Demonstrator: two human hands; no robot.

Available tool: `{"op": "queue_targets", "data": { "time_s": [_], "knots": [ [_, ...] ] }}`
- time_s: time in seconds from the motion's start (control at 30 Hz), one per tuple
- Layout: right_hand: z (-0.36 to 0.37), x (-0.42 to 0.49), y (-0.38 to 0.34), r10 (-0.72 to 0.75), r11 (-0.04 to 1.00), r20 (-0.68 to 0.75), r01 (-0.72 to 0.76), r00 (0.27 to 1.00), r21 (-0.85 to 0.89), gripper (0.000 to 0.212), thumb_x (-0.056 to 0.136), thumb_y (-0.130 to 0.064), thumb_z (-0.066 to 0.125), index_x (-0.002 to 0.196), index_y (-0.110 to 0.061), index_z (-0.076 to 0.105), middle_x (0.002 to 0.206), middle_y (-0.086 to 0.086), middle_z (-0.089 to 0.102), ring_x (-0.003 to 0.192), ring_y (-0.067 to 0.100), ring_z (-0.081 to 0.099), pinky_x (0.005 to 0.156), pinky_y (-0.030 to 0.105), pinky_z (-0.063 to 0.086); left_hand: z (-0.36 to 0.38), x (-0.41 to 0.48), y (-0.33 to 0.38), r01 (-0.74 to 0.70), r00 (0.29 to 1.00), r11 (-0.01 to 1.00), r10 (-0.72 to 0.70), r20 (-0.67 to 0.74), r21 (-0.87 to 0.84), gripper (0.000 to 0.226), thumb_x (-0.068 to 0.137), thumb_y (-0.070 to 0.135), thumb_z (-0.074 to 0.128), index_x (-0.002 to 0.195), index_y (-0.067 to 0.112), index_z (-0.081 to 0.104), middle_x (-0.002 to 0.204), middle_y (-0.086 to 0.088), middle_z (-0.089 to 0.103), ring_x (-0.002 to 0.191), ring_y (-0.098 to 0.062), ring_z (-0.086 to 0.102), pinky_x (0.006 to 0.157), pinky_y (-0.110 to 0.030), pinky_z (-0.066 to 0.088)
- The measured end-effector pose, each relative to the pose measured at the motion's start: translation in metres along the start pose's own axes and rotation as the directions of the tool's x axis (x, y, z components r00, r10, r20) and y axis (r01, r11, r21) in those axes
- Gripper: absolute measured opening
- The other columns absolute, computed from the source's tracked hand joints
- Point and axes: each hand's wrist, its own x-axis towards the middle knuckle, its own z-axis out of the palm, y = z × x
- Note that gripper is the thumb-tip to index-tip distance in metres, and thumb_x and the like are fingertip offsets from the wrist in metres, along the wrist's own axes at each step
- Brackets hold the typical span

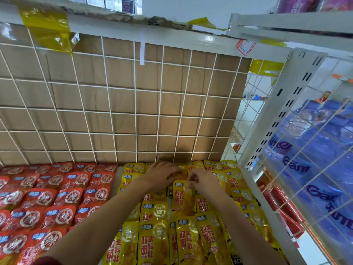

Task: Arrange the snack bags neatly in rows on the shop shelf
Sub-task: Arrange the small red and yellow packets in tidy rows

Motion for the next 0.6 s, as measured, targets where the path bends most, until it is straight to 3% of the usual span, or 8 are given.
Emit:
{"op": "queue_targets", "data": {
  "time_s": [0.27, 0.43, 0.6],
  "knots": [
    [0.002, 0.002, 0.000, -0.005, 1.000, 0.000, 0.005, 1.000, 0.012, 0.005, 0.085, -0.019, 0.064, 0.089, -0.017, 0.063, 0.078, -0.013, 0.052, 0.071, -0.001, 0.047, 0.059, 0.009, 0.034, -0.001, -0.003, -0.003, -0.001, 1.000, 0.998, 0.001, -0.001, -0.057, 0.041, 0.099, 0.035, 0.034, 0.140, 0.035, 0.035, 0.151, 0.008, 0.028, 0.140, -0.015, 0.019, 0.116, -0.038, 0.009],
    [0.003, 0.008, -0.002, 0.022, 0.999, -0.007, -0.022, 1.000, 0.024, 0.004, 0.085, -0.016, 0.063, 0.088, -0.015, 0.065, 0.076, -0.014, 0.053, 0.073, 0.002, 0.050, 0.065, 0.015, 0.037, -0.005, -0.008, -0.006, 0.034, 0.988, 0.970, -0.069, -0.138, -0.241, 0.042, 0.098, 0.016, 0.038, 0.139, 0.023, 0.039, 0.146, 0.002, 0.037, 0.135, -0.015, 0.031, 0.113, -0.031, 0.021],
    [0.007, 0.017, -0.009, 0.018, 1.000, -0.013, -0.018, 1.000, 0.000, 0.008, 0.084, -0.017, 0.063, 0.091, -0.015, 0.065, 0.096, -0.001, 0.065, 0.092, 0.012, 0.058, 0.074, 0.019, 0.040, -0.003, -0.005, -0.014, 0.077, 0.990, 0.971, -0.102, -0.100, -0.227, 0.041, 0.097, 0.016, 0.040, 0.138, 0.021, 0.041, 0.143, 0.000, 0.041, 0.133, -0.017, 0.034, 0.112, -0.033, 0.023]
  ]
}}
